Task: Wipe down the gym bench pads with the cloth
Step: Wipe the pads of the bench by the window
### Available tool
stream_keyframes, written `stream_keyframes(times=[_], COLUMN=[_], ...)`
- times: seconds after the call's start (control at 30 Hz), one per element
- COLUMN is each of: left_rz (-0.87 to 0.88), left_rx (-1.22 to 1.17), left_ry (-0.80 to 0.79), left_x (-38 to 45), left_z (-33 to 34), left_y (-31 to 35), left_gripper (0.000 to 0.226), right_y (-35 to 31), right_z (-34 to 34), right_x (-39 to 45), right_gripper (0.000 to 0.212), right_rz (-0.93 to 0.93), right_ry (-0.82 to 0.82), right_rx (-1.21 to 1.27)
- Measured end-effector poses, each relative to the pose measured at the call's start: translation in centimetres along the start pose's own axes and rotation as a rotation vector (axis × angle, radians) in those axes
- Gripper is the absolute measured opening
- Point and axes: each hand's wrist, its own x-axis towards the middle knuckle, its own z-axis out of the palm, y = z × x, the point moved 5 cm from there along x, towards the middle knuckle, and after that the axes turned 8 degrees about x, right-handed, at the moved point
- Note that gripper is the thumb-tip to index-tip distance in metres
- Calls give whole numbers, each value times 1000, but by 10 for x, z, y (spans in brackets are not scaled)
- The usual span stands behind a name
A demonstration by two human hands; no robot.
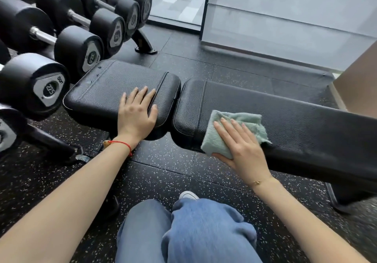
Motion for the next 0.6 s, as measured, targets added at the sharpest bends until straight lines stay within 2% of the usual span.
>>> stream_keyframes(times=[0.23,0.47,0.6], left_rz=[4,-4,8], left_rx=[16,23,31], left_ry=[-10,-24,-29], left_x=[0,0,0], left_z=[0,1,2], left_y=[1,0,2], left_gripper=[57,57,57], right_y=[-12,-1,-11], right_z=[10,8,16], right_x=[37,47,52], right_gripper=[95,95,92], right_rz=[-3,-127,-115], right_ry=[-155,-184,-152], right_rx=[25,3,55])
